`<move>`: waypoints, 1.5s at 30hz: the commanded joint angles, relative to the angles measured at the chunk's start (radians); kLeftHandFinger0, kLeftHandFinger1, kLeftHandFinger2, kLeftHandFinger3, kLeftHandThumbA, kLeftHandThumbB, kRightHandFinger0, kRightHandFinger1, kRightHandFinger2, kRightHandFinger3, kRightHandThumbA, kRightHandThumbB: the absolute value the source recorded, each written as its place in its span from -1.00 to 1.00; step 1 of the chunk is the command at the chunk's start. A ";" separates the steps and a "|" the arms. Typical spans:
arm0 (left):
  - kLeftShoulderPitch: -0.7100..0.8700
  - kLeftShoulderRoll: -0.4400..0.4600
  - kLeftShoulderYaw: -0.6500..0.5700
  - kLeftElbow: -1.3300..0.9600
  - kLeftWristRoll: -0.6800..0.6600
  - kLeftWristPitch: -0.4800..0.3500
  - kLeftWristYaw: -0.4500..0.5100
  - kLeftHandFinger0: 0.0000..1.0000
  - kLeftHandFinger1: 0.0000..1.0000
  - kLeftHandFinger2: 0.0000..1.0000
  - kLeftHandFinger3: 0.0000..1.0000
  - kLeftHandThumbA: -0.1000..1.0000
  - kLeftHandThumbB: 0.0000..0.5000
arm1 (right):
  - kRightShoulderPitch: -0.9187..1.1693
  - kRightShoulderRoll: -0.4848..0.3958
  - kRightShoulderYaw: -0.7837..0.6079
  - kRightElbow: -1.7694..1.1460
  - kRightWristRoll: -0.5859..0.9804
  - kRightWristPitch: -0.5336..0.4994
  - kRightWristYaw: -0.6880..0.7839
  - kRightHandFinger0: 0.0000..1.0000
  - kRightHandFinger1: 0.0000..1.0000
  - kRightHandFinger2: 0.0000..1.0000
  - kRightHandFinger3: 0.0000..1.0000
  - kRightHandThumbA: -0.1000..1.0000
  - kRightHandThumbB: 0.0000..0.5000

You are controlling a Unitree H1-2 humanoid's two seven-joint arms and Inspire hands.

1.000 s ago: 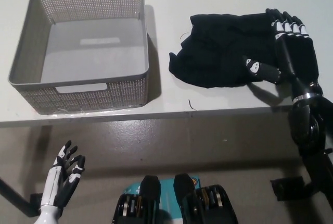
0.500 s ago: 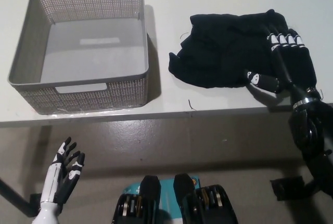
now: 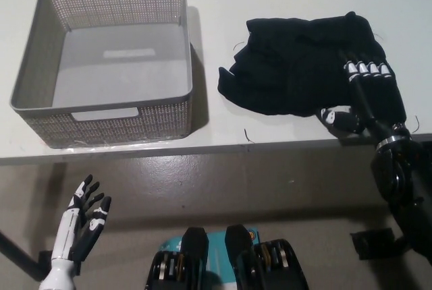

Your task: Use the right hand to pick up a t shirt on the right hand side and place it into a contianer on the left side

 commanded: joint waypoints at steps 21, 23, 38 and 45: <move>-0.028 0.023 -0.006 -0.049 -0.015 -0.040 -0.007 0.51 0.75 0.93 1.00 0.51 0.29 | -0.139 0.073 0.033 0.152 0.033 -0.032 -0.040 1.00 1.00 1.00 1.00 0.57 0.99; -0.029 0.020 -0.005 -0.051 -0.015 -0.040 -0.004 0.52 0.75 0.93 1.00 0.52 0.31 | -0.151 0.075 0.030 0.176 0.040 -0.051 -0.060 1.00 1.00 1.00 1.00 0.47 0.96; -0.034 0.020 -0.005 -0.052 -0.012 -0.040 -0.001 0.55 0.79 0.98 1.00 0.59 0.32 | -0.286 0.098 -0.061 0.550 0.209 -0.386 -0.279 -1.00 -0.82 -0.22 -0.34 -1.00 -0.41; -0.032 0.019 -0.005 -0.052 -0.018 -0.040 -0.007 0.59 0.83 1.00 1.00 0.55 0.25 | -0.287 0.109 -0.109 0.590 0.298 -0.455 -0.194 -1.00 -0.63 0.15 0.24 -1.00 -0.18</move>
